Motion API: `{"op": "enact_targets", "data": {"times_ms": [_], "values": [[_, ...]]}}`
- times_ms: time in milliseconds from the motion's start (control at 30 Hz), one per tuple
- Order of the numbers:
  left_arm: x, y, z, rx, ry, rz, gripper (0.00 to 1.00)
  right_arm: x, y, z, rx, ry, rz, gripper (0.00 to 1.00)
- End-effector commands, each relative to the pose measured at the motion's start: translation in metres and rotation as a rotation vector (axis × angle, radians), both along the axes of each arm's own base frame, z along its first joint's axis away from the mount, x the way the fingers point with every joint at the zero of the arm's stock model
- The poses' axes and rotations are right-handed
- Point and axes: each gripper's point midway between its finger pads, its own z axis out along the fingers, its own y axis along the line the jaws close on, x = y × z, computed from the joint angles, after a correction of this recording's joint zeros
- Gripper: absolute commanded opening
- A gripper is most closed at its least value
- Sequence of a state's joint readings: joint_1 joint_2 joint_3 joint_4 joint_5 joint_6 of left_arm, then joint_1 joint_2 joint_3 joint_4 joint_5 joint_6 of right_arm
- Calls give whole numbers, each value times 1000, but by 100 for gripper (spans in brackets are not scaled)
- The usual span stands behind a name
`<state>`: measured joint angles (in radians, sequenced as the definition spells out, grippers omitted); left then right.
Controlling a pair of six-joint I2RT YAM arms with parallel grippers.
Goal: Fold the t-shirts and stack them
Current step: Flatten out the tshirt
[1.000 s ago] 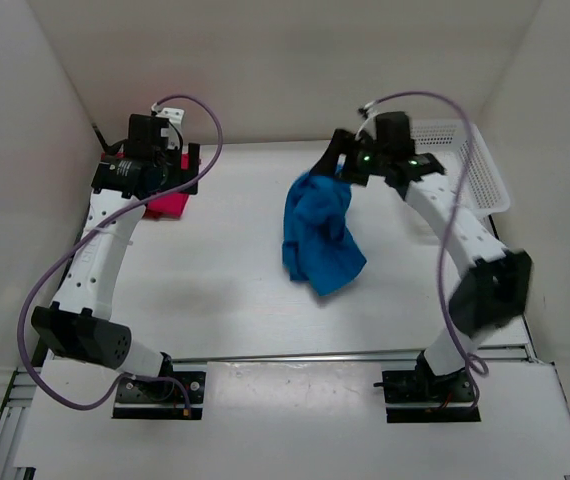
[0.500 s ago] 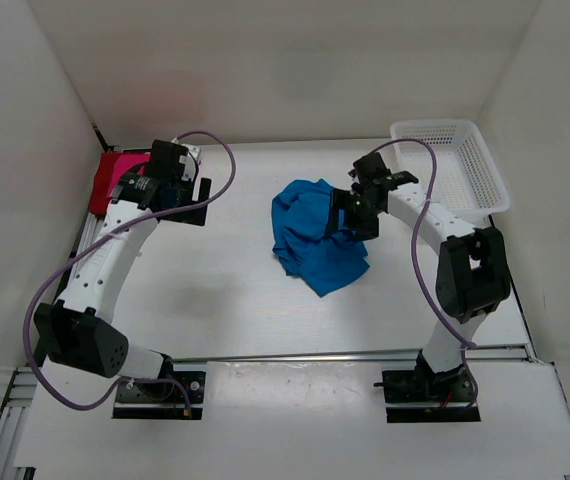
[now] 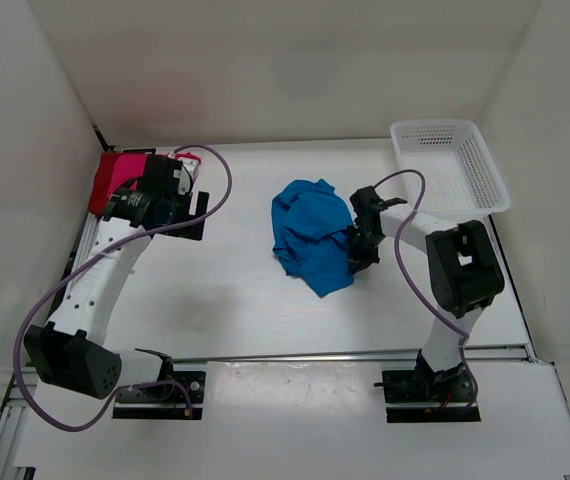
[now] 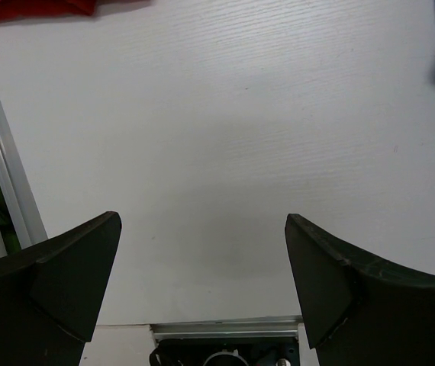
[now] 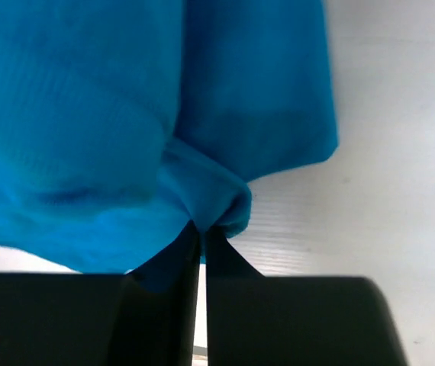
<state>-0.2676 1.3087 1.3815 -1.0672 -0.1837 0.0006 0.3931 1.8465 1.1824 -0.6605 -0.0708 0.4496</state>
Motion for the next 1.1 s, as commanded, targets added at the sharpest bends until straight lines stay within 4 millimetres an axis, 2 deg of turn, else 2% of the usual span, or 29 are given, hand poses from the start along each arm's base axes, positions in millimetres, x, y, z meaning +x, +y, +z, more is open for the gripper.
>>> {"op": "enact_targets", "data": {"times_ms": [0, 33, 133, 167, 200, 233, 267, 300, 333, 400, 433, 467, 533, 633, 767, 833, 867, 933, 1000, 1067], "values": [[-7, -5, 7, -41, -32, -23, 100, 4, 14, 26, 64, -99, 12, 0], [-7, -5, 7, -41, -32, -23, 100, 6, 17, 34, 90, -125, 16, 0], [-9, -5, 12, -45, -50, -23, 100, 19, 39, 105, 218, -270, 64, 0], [-9, -5, 12, -45, -50, -23, 100, 23, 47, 147, 278, -377, 113, 0], [-9, -5, 12, -45, -50, -23, 100, 33, 58, 201, 354, -494, 148, 0], [-10, -4, 15, -48, -59, -24, 100, 33, 66, 240, 421, -573, 188, 0], [-10, -3, 15, -41, -61, -18, 100, 24, 73, 293, 498, -695, 256, 0], [-10, -3, 15, -41, -61, -18, 100, 10, 84, 334, 579, -769, 337, 0], [-10, -3, 15, -41, -61, -18, 100, -4, 85, 408, 645, -950, 398, 0], [-7, -4, 20, -45, -79, -18, 100, -30, 90, 470, 699, -1134, 501, 0], [-6, -4, 23, -48, -87, -18, 100, -43, 86, 502, 731, -1220, 517, 0], [-4, -4, 24, -48, -87, -18, 100, -48, 78, 524, 736, -1306, 499, 0], [-3, -5, 27, -50, -96, -18, 100, -56, 70, 542, 745, -1372, 472, 0], [-1, -3, 31, -46, -109, -13, 100, -60, 65, 557, 759, -1420, 457, 0], [-1, 0, 32, -30, -113, 1, 100, -72, 73, 567, 851, -1419, 498, 0], [0, 2, 32, -23, -115, 7, 100, -67, 82, 564, 887, -1387, 500, 0], [0, 3, 32, -16, -117, 12, 100, -69, 83, 571, 908, -1395, 508, 0], [0, 5, 32, -8, -119, 19, 100, -69, 95, 572, 964, -1351, 549, 0], [-1, 6, 35, -11, -128, 19, 100, -75, 101, 585, 1012, -1361, 613, 0], [-1, 7, 35, -3, -130, 26, 100, -91, 103, 598, 1061, -1381, 688, 0]]}}
